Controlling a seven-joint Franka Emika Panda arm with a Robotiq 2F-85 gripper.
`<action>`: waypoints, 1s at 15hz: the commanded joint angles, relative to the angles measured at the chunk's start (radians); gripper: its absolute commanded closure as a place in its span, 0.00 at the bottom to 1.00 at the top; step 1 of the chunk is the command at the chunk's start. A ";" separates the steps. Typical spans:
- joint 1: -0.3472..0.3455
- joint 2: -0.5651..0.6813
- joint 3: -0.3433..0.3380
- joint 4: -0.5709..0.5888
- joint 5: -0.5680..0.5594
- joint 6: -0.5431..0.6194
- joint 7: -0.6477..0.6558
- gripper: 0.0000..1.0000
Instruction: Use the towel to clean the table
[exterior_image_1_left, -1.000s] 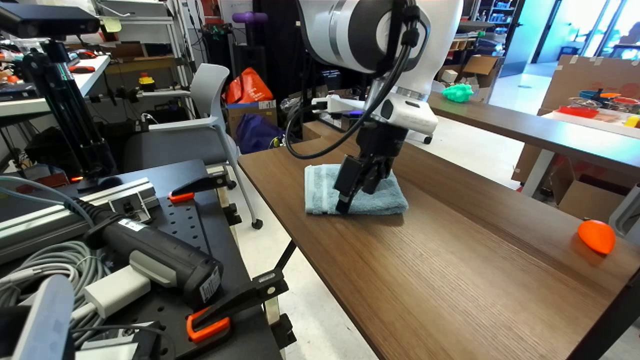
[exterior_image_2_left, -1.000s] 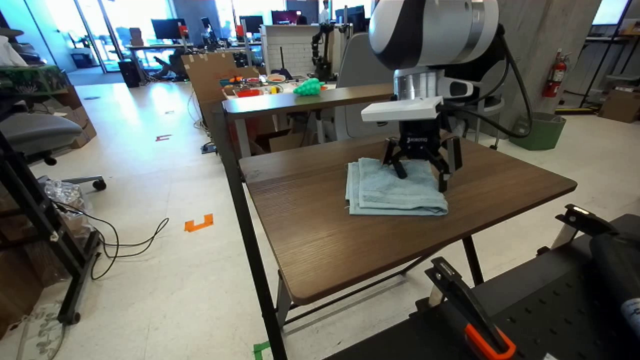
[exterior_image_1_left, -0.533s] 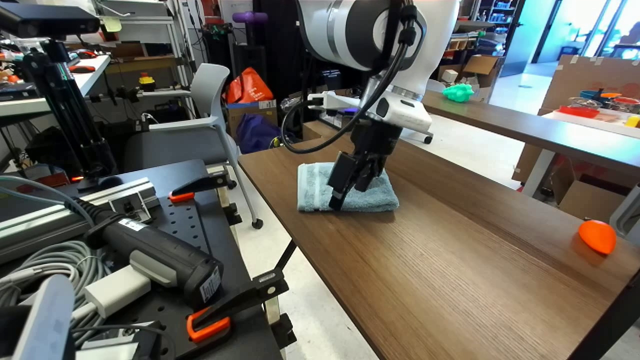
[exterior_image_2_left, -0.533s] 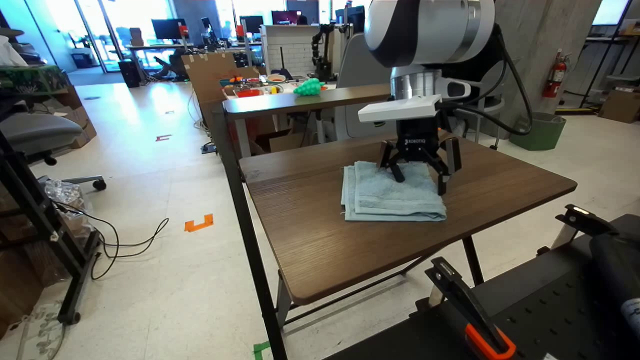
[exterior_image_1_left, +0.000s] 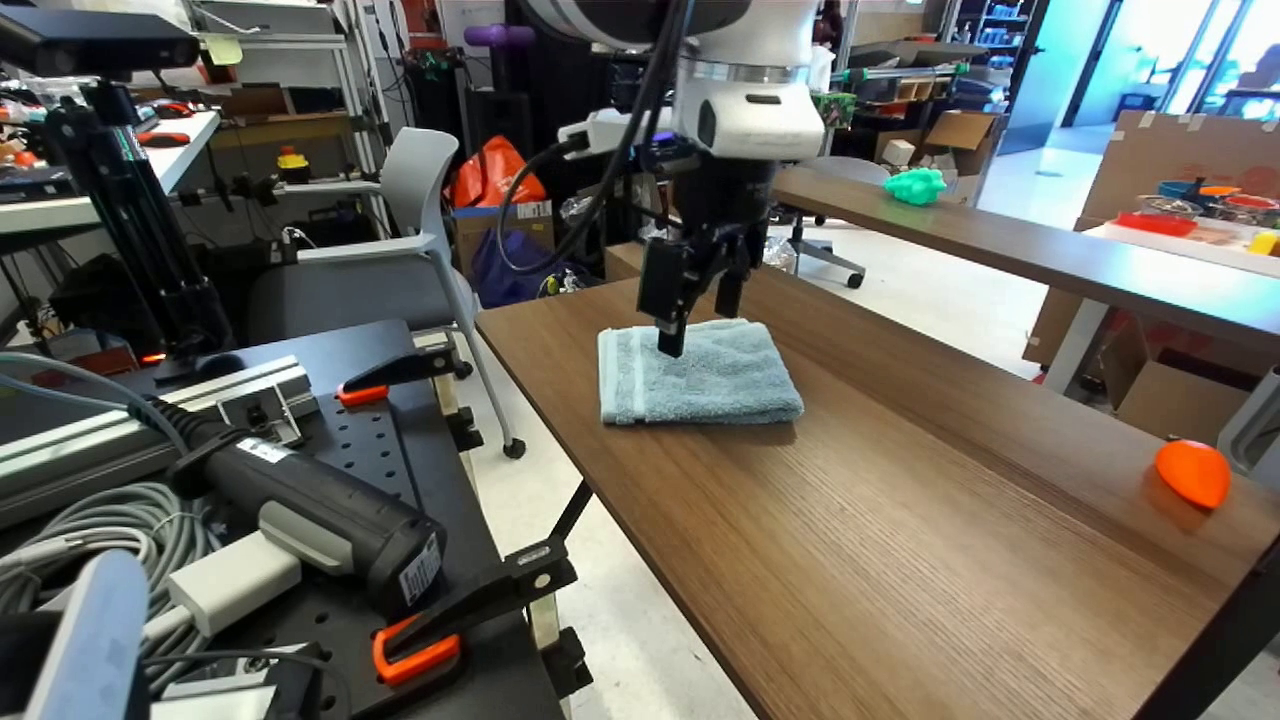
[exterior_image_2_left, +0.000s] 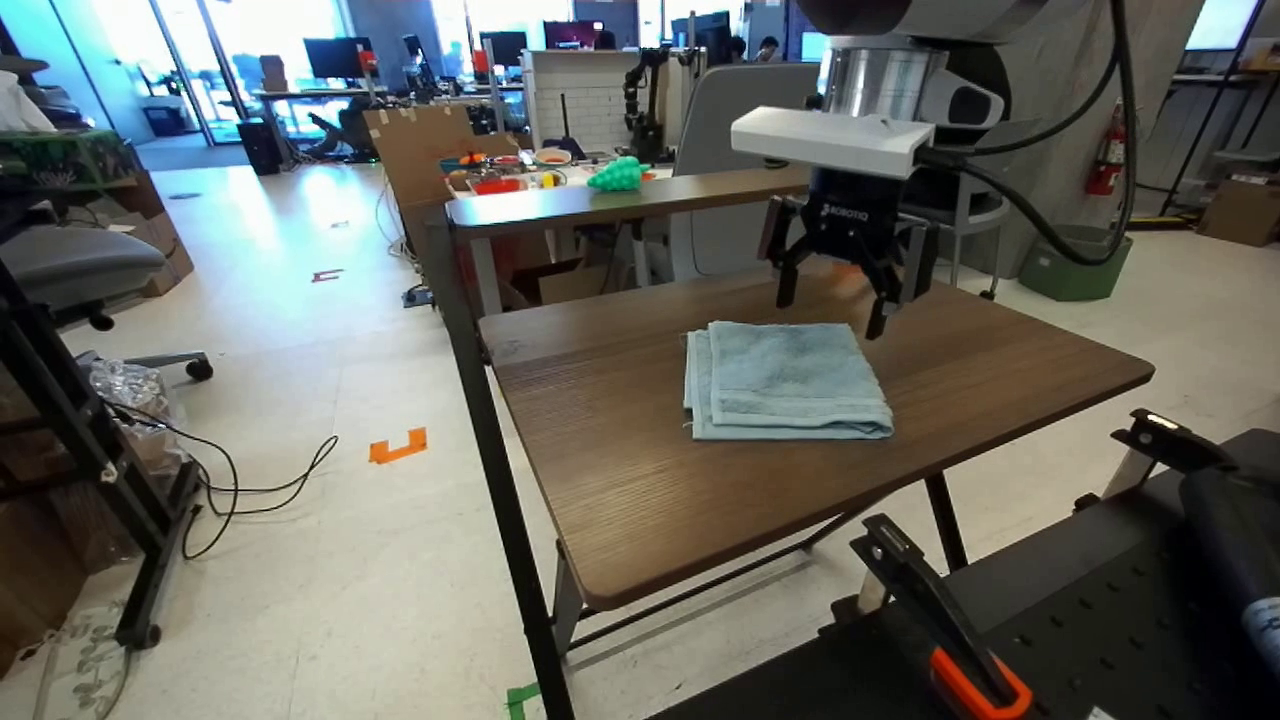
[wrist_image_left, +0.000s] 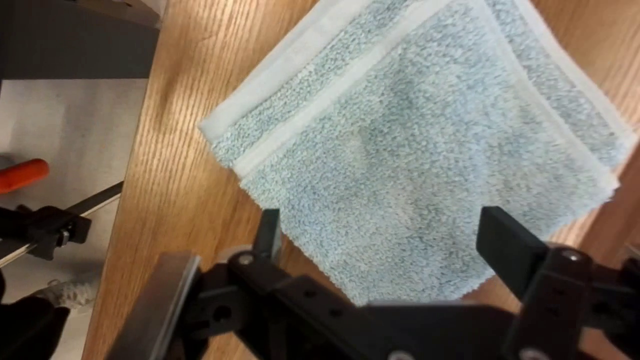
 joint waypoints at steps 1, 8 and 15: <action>0.072 -0.088 0.008 -0.167 0.005 0.270 0.007 0.00; 0.306 0.151 -0.163 -0.096 0.043 0.489 0.054 0.00; 0.299 0.246 -0.201 0.052 0.025 0.173 0.146 0.00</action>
